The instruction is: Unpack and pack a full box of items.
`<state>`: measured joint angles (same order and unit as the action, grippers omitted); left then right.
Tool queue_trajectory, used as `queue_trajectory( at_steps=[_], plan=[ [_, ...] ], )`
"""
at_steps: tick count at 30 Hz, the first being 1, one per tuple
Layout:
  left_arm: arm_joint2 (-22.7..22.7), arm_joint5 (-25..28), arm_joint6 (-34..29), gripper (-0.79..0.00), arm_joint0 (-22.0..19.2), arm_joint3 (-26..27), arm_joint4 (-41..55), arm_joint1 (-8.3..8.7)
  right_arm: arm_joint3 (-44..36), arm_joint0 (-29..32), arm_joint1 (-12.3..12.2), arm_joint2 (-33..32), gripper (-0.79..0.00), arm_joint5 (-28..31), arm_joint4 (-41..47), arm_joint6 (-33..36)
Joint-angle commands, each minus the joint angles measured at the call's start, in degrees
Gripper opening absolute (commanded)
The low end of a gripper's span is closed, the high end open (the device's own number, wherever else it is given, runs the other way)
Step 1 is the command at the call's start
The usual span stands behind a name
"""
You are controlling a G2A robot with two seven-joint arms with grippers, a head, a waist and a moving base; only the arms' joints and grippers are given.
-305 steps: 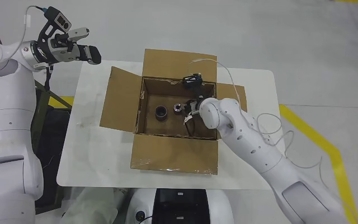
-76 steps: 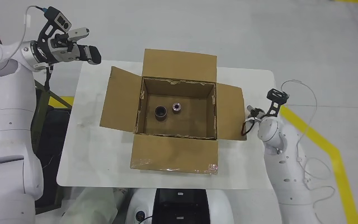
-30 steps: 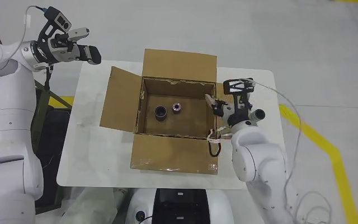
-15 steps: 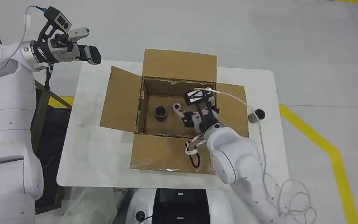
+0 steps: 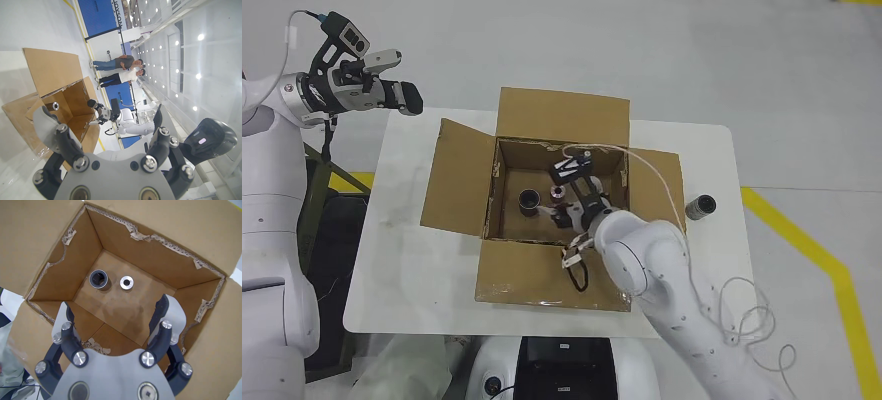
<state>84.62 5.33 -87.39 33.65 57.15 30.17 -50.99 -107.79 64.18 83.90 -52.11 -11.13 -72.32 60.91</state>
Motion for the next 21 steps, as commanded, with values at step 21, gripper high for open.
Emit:
queue_trajectory(
  at_steps=[21],
  plan=[
    [0.00,0.00,0.00,0.000,0.00,0.00,0.00,0.00,6.79,-3.68,1.03,1.38,0.000,1.27,1.90,-0.66]
  ],
)
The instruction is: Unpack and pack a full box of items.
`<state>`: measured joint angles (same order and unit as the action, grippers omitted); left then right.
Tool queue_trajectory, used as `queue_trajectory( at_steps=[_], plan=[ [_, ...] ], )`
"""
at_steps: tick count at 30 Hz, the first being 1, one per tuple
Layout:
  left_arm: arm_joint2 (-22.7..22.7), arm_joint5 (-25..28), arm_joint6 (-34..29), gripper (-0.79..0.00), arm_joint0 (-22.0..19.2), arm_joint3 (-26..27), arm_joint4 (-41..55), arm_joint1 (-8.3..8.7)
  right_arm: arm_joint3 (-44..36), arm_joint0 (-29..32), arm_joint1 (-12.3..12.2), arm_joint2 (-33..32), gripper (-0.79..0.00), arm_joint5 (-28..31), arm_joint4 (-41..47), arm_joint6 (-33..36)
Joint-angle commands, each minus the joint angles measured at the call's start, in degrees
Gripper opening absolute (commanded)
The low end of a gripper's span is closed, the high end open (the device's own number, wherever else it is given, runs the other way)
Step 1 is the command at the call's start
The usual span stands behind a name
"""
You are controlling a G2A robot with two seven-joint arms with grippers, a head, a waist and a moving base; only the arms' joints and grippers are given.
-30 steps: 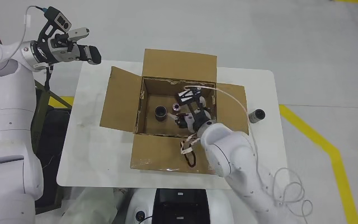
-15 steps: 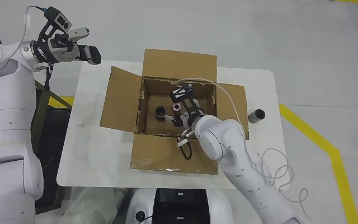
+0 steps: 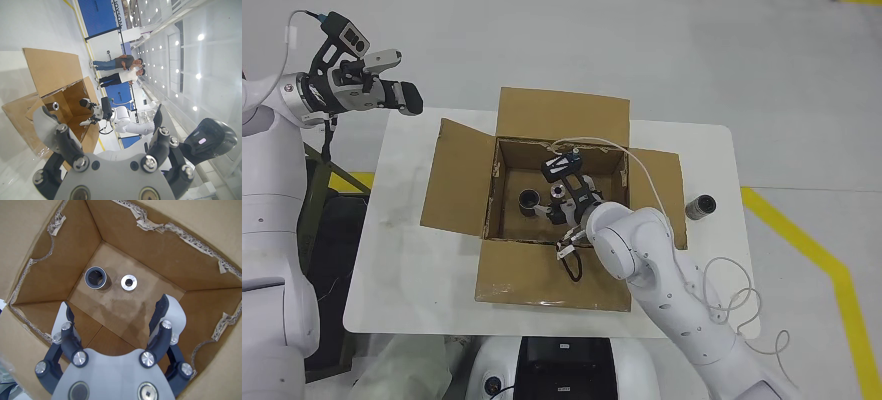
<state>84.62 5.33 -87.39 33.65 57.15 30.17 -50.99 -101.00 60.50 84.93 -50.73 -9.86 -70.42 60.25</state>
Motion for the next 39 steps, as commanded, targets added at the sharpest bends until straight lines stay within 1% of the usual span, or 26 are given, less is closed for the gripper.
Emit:
queue_trajectory(
  at_steps=[1,27,29,31,39],
  plan=[
    [0.00,0.00,0.00,0.000,0.00,0.00,0.00,0.00,0.00,0.00,0.00,0.00,0.000,0.00,0.00,0.00],
    [0.00,0.00,0.00,0.000,0.00,0.00,0.00,0.00,0.00,0.00,0.00,0.00,0.000,0.00,0.00,0.00],
    [0.00,0.00,0.00,0.000,0.00,0.00,0.00,0.00,0.49,0.82,-0.06,-0.14,0.000,0.72,0.10,-1.77],
    [0.00,0.00,0.00,0.000,0.00,0.00,0.00,0.00,1.02,0.82,-0.05,-0.39,0.000,1.24,0.39,-2.11],
    [0.00,0.00,0.00,0.000,0.00,0.00,0.00,0.00,1.59,-0.13,0.17,-0.12,0.000,2.59,0.68,-0.34]
  ],
)
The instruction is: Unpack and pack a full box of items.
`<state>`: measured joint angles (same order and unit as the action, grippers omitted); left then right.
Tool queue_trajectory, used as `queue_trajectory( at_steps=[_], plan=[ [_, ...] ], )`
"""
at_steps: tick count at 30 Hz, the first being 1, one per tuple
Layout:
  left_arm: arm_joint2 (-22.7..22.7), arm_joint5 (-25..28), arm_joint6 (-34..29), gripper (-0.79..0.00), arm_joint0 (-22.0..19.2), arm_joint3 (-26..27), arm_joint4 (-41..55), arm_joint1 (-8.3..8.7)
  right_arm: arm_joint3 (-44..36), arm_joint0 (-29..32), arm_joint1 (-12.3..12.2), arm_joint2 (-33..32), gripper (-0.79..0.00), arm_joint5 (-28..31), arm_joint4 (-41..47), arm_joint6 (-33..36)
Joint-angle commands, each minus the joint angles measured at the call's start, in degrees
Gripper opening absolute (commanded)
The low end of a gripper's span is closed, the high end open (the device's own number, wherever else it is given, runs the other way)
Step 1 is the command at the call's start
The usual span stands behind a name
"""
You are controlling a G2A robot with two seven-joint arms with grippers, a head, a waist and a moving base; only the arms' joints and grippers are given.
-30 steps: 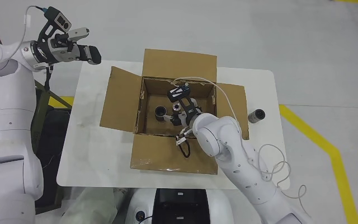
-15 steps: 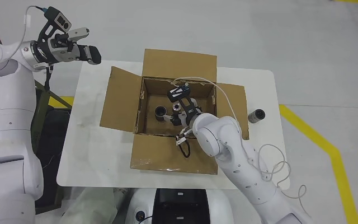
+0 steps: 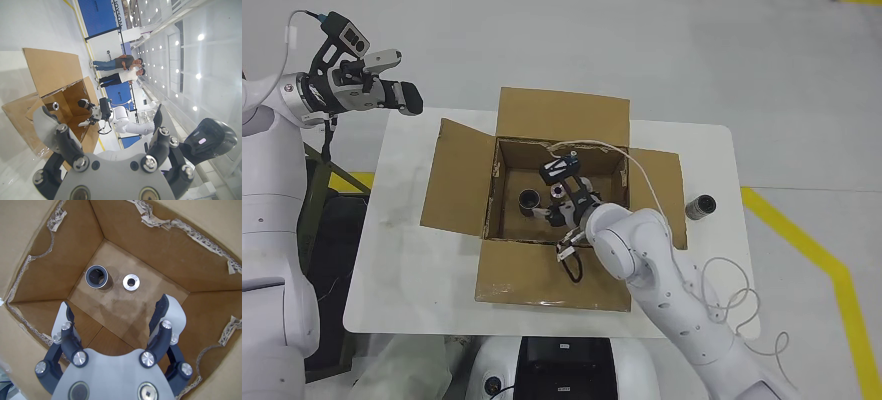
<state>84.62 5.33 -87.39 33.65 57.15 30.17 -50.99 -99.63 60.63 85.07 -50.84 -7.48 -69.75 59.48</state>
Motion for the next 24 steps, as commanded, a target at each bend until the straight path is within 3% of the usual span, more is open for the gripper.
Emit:
queue_trajectory(
  at_steps=[1,10,16,24],
  plan=[
    [0.00,0.00,0.00,0.000,0.00,0.00,0.00,0.00,0.54,-0.49,0.06,0.02,0.000,0.41,0.15,0.79],
    [0.00,0.00,0.00,0.000,0.00,0.00,0.00,0.00,2.41,-1.64,0.34,-0.67,0.000,0.87,2.02,1.82],
    [0.00,0.00,0.00,0.000,0.00,0.00,0.00,0.00,5.29,-3.03,0.45,-1.82,-0.095,1.45,3.51,2.05],
    [0.00,0.00,0.00,0.000,0.00,0.00,0.00,0.00,11.03,-6.13,1.05,-1.25,-0.102,0.67,3.84,1.99]
  ],
)
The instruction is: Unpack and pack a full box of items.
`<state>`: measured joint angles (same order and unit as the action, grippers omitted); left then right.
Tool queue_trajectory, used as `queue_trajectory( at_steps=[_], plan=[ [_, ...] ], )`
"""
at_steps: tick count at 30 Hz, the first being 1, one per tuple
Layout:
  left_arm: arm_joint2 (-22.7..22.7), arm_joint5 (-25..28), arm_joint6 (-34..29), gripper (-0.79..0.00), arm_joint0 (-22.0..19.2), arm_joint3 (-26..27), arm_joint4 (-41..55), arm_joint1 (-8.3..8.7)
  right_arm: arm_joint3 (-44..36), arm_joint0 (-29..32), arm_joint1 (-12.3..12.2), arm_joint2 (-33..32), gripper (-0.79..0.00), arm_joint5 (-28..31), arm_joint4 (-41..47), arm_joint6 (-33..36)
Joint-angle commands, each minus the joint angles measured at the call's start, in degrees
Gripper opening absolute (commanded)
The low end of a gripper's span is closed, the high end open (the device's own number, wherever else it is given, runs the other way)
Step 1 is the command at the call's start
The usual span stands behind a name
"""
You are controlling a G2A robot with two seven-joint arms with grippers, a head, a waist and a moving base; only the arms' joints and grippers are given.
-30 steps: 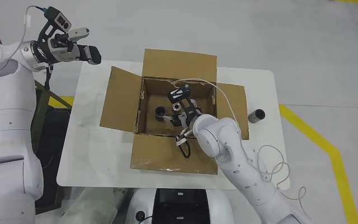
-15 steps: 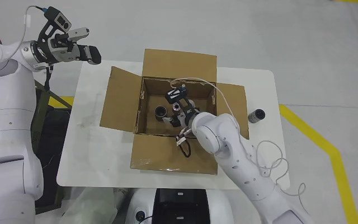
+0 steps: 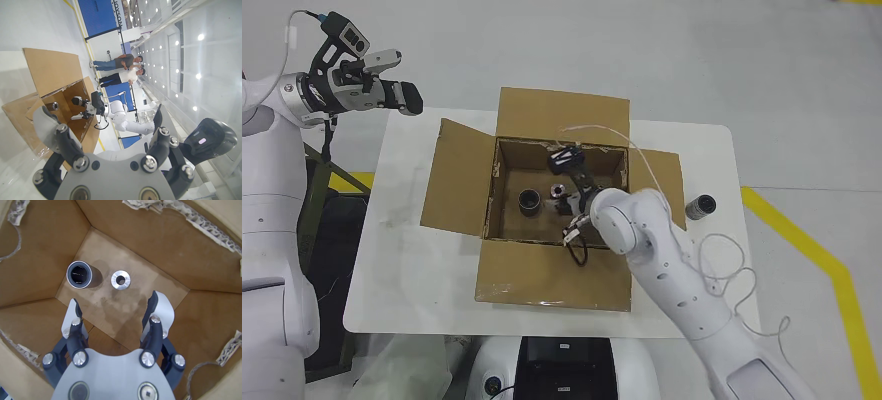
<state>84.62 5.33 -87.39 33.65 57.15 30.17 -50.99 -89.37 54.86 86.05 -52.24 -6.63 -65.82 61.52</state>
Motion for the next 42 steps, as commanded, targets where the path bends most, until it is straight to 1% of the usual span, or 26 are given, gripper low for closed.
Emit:
queue_trajectory(
  at_steps=[1,6,12,15,22,29,36,37,39,41,42],
  plan=[
    [0.00,0.00,0.00,0.000,0.00,0.00,0.00,0.00,1.56,-0.74,0.17,0.30,-0.102,-0.40,-0.22,0.01],
    [0.00,0.00,0.00,0.000,0.00,0.00,0.00,0.00,4.86,-2.50,0.69,1.19,-0.126,-1.21,-0.32,-0.34],
    [0.00,0.00,0.00,0.000,0.00,0.00,0.00,0.00,8.91,-4.51,1.35,1.95,-0.219,-1.48,0.53,-1.02],
    [0.00,0.00,0.00,0.000,0.00,0.00,0.00,0.00,11.30,-5.68,1.75,2.34,-0.246,-1.32,1.43,-1.44],
    [0.00,0.00,0.00,0.000,0.00,0.00,0.00,0.00,14.86,-7.72,2.68,3.57,-0.219,-1.21,2.99,-2.02],
    [0.00,0.00,0.00,0.000,0.00,0.00,0.00,0.00,17.71,-8.85,3.35,4.34,-0.219,-0.79,4.14,-2.45],
    [0.00,0.00,0.00,0.000,0.00,0.00,0.00,0.00,22.15,-11.22,4.51,5.63,-0.200,-0.06,6.24,-3.66],
    [0.00,0.00,0.00,0.000,0.00,0.00,0.00,0.00,22.79,-11.57,4.66,5.81,-0.194,-0.08,6.40,-3.69],
    [0.00,0.00,0.00,0.000,0.00,0.00,0.00,0.00,23.63,-12.14,4.94,5.87,-0.157,0.09,7.13,-4.17],
    [0.00,0.00,0.00,0.000,0.00,0.00,0.00,0.00,24.32,-12.57,5.11,5.98,-0.105,0.17,7.30,-4.29],
    [0.00,0.00,0.00,0.000,0.00,0.00,0.00,0.00,24.76,-12.83,5.24,6.10,-0.105,0.27,7.39,-4.33]
  ],
)
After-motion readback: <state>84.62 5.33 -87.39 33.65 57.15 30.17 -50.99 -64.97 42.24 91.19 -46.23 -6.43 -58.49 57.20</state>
